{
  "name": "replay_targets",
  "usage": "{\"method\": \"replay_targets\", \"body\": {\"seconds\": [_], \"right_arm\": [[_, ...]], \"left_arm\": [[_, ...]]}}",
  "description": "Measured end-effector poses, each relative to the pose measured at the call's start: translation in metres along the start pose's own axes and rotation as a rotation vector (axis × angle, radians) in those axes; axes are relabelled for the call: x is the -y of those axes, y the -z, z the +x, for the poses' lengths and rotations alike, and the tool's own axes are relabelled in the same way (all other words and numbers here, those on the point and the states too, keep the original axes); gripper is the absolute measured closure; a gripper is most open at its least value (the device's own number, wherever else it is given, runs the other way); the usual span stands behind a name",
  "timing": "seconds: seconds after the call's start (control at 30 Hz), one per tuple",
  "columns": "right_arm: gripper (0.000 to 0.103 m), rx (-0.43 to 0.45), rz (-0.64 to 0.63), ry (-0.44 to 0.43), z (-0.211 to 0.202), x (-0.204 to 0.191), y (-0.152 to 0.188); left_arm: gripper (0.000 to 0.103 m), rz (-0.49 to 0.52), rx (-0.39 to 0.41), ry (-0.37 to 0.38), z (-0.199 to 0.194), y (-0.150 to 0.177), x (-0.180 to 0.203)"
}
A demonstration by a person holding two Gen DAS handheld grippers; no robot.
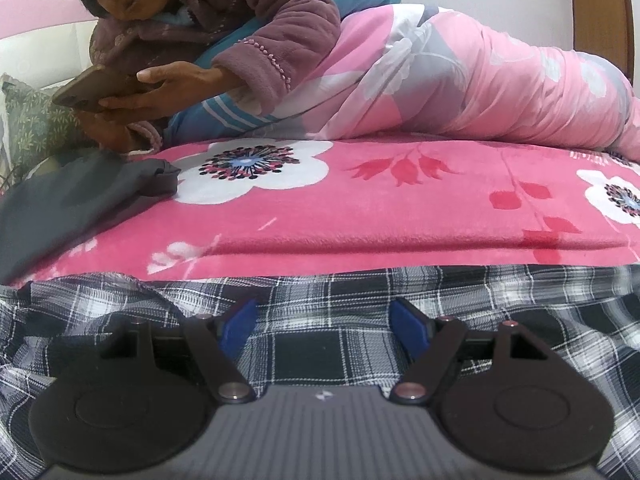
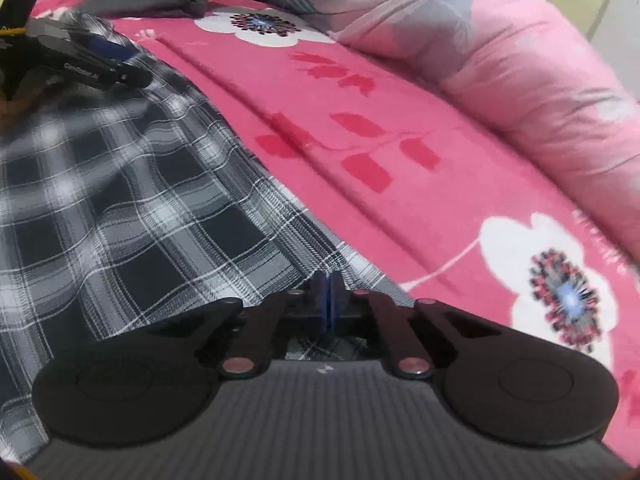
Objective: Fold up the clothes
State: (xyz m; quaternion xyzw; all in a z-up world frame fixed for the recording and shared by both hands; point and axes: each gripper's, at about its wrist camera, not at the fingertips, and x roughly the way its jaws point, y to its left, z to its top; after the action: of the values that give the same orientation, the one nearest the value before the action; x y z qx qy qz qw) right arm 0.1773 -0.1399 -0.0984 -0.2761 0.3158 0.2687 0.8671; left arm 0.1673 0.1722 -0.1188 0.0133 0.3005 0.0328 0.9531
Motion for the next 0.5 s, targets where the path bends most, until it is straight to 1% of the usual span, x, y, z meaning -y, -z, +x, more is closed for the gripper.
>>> {"method": "replay_targets", "body": {"seconds": [0.07,0.13,0.23,0.3,0.37,0.43,0.5], "right_arm": [[0.103,0.021,-0.017,0.056,-0.006,0.000,-0.005],[0.103,0.020,-0.023,0.080,-0.004,0.000,-0.008],[0.103,0.004,-0.023,0.107,0.010,-0.001,-0.009],[0.103,-0.022,-0.028,0.120,0.030,-0.004,0.001],[0.103,0.023,0.021,0.143,0.038,-0.001,0.008],[0.102,0.041,0.123,0.161,0.034,0.012,0.006],[0.101,0.039,0.240,0.231,0.025,0.032,0.010]], "left_arm": [[0.027,-0.007,0.002,0.003,0.000,0.000,-0.001],[0.027,-0.015,0.003,0.007,0.000,0.001,-0.002],[0.027,-0.023,0.005,0.012,0.001,0.001,-0.003],[0.026,-0.022,0.005,0.011,0.000,0.002,-0.003],[0.026,-0.020,0.004,0.008,0.000,0.002,-0.002],[0.027,-0.018,0.004,0.006,0.000,0.002,-0.001],[0.027,-0.016,0.003,0.003,0.000,0.002,0.000]]}}
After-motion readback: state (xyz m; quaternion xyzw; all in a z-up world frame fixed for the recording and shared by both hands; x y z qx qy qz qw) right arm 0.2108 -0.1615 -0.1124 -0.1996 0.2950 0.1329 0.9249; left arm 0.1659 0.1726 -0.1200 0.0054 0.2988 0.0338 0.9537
